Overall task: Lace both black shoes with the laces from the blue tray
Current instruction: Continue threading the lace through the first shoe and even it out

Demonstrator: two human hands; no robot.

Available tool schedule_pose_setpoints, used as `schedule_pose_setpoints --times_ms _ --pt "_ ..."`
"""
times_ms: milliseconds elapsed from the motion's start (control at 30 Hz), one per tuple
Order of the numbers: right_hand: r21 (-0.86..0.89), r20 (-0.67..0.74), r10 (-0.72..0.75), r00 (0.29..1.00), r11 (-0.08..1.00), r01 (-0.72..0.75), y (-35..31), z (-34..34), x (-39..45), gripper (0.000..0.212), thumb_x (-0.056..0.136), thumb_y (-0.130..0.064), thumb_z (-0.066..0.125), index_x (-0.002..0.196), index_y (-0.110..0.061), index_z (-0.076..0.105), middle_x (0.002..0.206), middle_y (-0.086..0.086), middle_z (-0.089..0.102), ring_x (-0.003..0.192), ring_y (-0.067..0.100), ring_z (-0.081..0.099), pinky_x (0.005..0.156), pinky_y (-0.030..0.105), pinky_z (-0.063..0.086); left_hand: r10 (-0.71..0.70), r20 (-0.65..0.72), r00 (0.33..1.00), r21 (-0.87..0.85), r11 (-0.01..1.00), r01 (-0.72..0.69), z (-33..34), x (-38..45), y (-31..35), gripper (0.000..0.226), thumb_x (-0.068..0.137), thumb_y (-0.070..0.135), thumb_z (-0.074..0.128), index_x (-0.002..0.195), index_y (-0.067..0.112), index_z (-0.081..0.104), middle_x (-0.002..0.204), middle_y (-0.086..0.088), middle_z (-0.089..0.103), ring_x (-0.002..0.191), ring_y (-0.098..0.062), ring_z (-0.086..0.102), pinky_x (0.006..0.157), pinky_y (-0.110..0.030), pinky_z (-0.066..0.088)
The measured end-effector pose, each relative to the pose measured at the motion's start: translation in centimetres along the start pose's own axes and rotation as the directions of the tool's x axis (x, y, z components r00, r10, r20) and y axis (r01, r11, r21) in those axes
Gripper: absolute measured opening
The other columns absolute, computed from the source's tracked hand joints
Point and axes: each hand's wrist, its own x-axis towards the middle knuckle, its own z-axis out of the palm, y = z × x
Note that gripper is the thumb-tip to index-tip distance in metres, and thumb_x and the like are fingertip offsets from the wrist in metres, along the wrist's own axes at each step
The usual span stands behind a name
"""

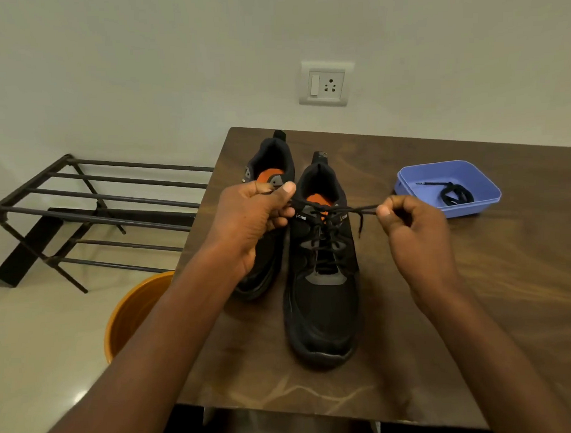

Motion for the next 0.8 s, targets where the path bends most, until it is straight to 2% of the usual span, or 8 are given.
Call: schedule_pose_setpoints --times_ms 100,233,300,367,467,567,667,800 --pt "0.096 0.009 0.176 0.984 0.98 -0.176 -0.2 0.5 -0.3 0.017 0.103 -0.016 0.058 0.09 -0.017 0.07 0.088 0.006 0.07 0.083 0.021 0.066 0.078 0.045 0.056 0.07 -0.135 0.988 0.137 0.989 -0.052 0.3 -0.1 -0.3 0.021 0.099 0.019 0.069 0.099 -0.001 0.069 0.075 -0.012 0.071 0.056 -0.013 0.065 0.052 -0.02 0.055" --pt "0.381 0.037 0.436 0.899 0.826 -0.416 -1.3 1.2 -0.7 0.02 0.104 -0.009 0.054 0.088 -0.013 0.065 0.087 0.004 0.064 0.075 0.013 0.066 0.072 0.032 0.054 0.094 -0.241 0.966 0.172 0.984 -0.053 1.3 0.0 -0.6 0.022 0.101 0.022 0.066 0.096 0.0 0.066 0.07 -0.01 0.069 0.04 -0.009 0.058 0.038 -0.021 0.045" --pt "0.419 0.068 0.468 0.881 0.788 -0.451 -1.4 1.3 -0.8 0.015 0.104 -0.01 0.054 0.092 -0.013 0.064 0.087 0.007 0.065 0.076 0.014 0.066 0.073 0.031 0.053 0.174 -0.246 0.953 0.321 0.943 -0.089 1.2 0.3 -0.9 0.021 0.099 0.027 0.07 0.093 0.008 0.064 0.071 -0.006 0.069 0.043 -0.008 0.058 0.041 -0.022 0.042" --pt "0.306 0.032 0.404 0.914 0.867 -0.394 -1.2 1.0 -0.8 0.006 0.103 -0.018 0.058 0.105 -0.015 0.064 0.099 0.01 0.068 0.09 0.019 0.067 0.079 0.033 0.052 0.305 -0.177 0.936 0.547 0.821 -0.165 0.4 0.4 -0.9 0.023 0.093 0.037 0.076 0.096 0.018 0.063 0.082 0.002 0.067 0.063 -0.006 0.063 0.055 -0.02 0.045" --pt "0.1 -0.027 0.11 0.994 0.989 -0.107 -1.6 0.8 -1.0 0.026 0.096 -0.037 0.069 0.117 -0.026 0.059 0.108 0.001 0.061 0.104 0.021 0.062 0.08 0.029 0.051 0.441 -0.1 0.892 0.727 0.645 -0.237 -1.6 0.6 -0.5 0.042 0.086 0.05 0.078 0.115 0.028 0.056 0.115 0.005 0.057 0.103 -0.011 0.058 0.081 -0.025 0.049" --pt "-0.254 0.129 -0.14 0.982 0.952 0.169 -1.9 2.1 -2.3 0.059 0.078 -0.064 0.075 0.128 -0.041 0.054 0.127 -0.005 0.05 0.113 0.015 0.054 0.092 0.034 0.048 0.336 -0.088 0.938 0.893 0.444 -0.075 -2.9 0.8 -0.7 0.078 0.083 0.06 0.076 0.143 0.023 0.042 0.147 -0.008 0.04 0.135 -0.031 0.044 0.106 -0.051 0.048" --pt "-0.408 0.209 -0.136 0.968 0.888 0.212 -1.3 3.7 -3.4 0.081 0.072 -0.065 0.077 0.142 -0.046 0.042 0.139 -0.005 0.044 0.123 0.019 0.054 0.098 0.039 0.051 0.082 -0.083 0.993 0.889 0.457 0.036 -2.9 0.8 -1.3 0.101 0.074 0.064 0.082 0.15 0.021 0.033 0.15 -0.01 0.042 0.136 -0.034 0.048 0.106 -0.055 0.05" --pt "-0.379 0.158 -0.105 0.982 0.912 0.158 -1.0 3.1 -2.2 0.08 0.078 -0.052 0.081 0.148 -0.041 0.043 0.141 -0.004 0.048 0.121 0.015 0.056 0.088 0.028 0.044 0.034 -0.071 0.997 0.893 0.448 0.048 -2.3 -0.1 -1.4 0.097 0.075 0.057 0.085 0.147 0.02 0.032 0.146 -0.01 0.047 0.13 -0.032 0.053 0.103 -0.053 0.053"
